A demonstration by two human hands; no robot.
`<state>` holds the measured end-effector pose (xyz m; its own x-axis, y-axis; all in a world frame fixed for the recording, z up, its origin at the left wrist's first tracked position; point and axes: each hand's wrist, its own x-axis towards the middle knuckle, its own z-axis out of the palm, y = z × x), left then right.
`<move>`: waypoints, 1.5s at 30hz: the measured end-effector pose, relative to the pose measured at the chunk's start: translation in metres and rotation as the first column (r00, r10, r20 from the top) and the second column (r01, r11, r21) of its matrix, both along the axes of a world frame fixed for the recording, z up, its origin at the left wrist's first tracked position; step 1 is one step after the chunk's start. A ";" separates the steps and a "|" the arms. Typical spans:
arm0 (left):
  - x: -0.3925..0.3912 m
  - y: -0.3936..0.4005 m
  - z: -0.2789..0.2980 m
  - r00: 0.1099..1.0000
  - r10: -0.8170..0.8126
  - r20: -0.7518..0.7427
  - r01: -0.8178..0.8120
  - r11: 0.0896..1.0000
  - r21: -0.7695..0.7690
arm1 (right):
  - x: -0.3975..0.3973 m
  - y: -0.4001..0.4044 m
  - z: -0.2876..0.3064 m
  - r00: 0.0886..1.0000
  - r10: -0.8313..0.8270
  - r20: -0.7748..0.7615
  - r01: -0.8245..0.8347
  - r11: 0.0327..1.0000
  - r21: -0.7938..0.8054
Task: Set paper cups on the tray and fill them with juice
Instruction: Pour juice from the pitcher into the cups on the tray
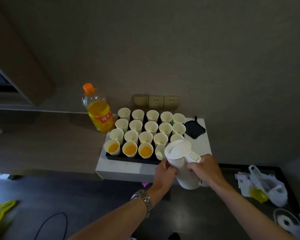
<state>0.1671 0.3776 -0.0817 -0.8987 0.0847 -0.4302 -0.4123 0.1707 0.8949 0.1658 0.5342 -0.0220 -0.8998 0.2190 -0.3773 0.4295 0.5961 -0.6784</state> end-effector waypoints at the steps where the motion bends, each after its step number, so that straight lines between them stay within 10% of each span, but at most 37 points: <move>1: 0.001 0.002 -0.001 1.000 -0.004 0.007 0.004 1.000 0.004 | 0.000 0.002 0.000 1.000 -0.001 0.002 0.001 1.000 0.005; 45: -0.010 0.025 -0.019 0.977 0.041 0.208 -0.080 0.980 0.181 | -0.041 -0.003 0.025 0.971 0.179 0.159 -0.219 0.933 0.285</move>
<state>0.1576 0.4023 -0.1006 -0.8008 0.1294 -0.5848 -0.5920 -0.0228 0.8056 0.1251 0.5315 0.0026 -0.8850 0.1609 -0.4369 0.3526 0.8445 -0.4031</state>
